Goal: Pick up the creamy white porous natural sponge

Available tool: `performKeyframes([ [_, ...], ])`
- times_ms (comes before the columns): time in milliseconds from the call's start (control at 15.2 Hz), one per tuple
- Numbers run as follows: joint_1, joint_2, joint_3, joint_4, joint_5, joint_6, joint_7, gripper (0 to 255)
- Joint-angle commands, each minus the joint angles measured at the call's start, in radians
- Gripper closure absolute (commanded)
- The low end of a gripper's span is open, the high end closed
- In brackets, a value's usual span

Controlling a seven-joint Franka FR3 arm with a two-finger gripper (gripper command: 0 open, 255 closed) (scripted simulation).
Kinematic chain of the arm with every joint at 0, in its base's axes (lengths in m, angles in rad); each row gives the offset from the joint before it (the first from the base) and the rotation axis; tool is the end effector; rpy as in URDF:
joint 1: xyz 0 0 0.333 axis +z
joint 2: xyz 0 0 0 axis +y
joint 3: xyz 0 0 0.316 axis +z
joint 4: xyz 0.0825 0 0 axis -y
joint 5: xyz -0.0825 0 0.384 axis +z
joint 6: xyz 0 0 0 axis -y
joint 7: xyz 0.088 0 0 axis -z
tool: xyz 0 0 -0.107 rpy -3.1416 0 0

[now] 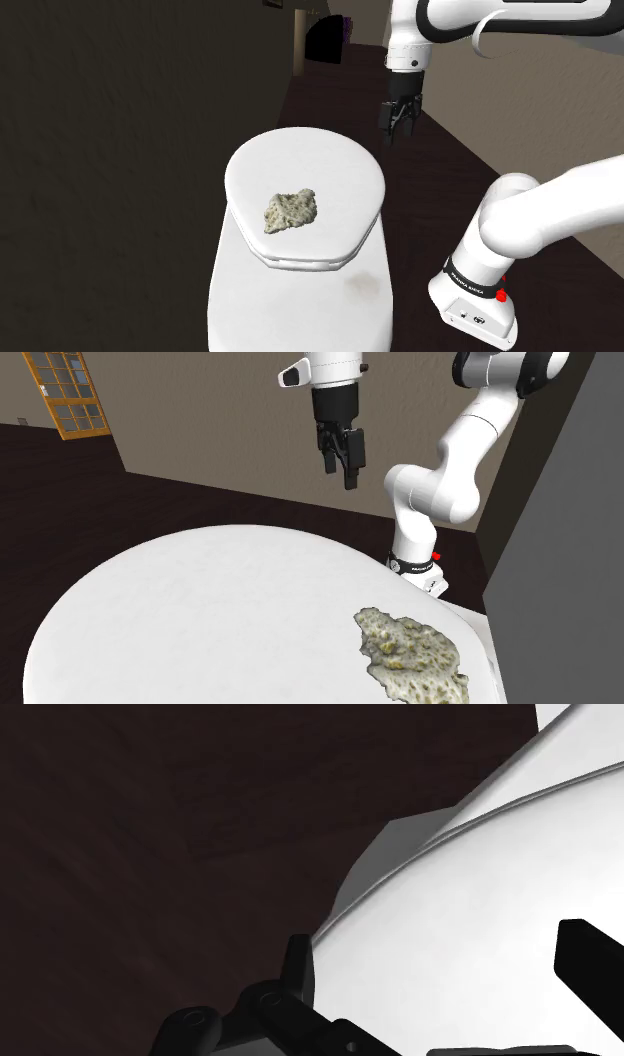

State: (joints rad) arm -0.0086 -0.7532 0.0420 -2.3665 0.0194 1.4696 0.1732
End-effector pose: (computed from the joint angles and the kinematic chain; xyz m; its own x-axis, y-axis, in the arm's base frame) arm 0.3028 0.0156 0.5673 0.9783 -0.1529 -0.1399 -0.1496 -0.9882 0.0340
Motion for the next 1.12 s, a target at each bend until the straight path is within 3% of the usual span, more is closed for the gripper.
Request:
performKeyframes([
  [0, 0.0, 0.0, 0.0, 0.0, 0.0, 0.0, 0.0, 0],
  [594, -0.037, 0.175, 0.269, 0.089, 0.159, 0.038, 0.517, 0],
  [1056, -0.087, 0.428, 0.45, 0.251, 0.194, 0.096, 0.926, 0],
])
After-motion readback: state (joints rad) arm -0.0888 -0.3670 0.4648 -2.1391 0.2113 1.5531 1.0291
